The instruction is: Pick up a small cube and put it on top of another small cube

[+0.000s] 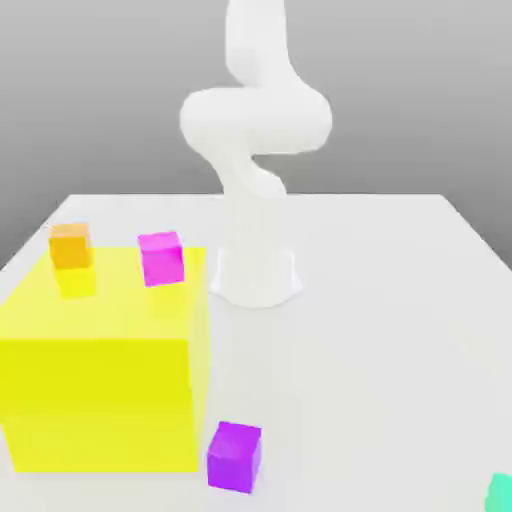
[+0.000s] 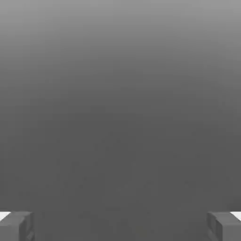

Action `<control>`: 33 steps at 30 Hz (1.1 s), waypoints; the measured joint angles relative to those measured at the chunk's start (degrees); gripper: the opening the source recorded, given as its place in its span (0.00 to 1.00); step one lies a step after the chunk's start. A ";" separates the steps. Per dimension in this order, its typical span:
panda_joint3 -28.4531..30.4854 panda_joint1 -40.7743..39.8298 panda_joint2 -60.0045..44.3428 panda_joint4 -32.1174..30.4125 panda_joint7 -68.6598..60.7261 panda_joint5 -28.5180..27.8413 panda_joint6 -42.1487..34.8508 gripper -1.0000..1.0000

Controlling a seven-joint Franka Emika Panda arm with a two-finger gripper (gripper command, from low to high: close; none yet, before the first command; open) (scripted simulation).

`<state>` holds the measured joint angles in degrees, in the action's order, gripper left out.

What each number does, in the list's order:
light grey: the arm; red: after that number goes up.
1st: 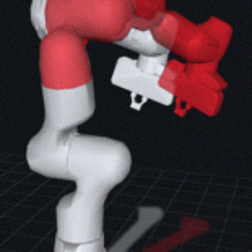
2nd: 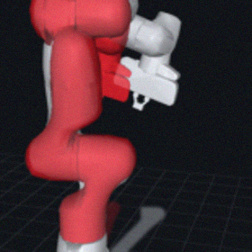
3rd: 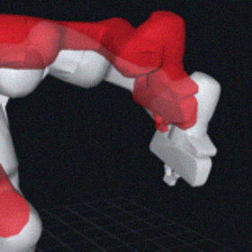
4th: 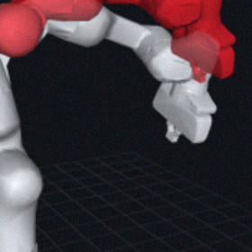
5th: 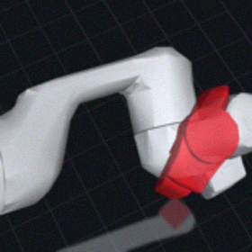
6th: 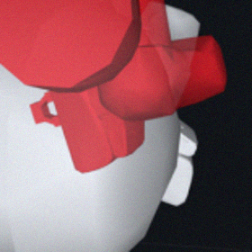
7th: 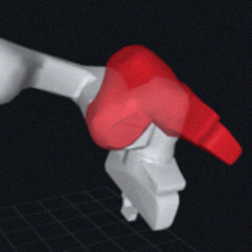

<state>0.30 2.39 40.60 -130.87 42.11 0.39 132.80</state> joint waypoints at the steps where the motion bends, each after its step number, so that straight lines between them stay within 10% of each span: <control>1: 0.12 1.03 -2.26 0.39 -1.61 0.17 0.44 0.50; 33: -6.26 20.67 -68.95 12.06 -40.35 -5.55 14.58 0.50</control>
<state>-5.95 23.06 -28.35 -118.81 1.77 -5.16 147.38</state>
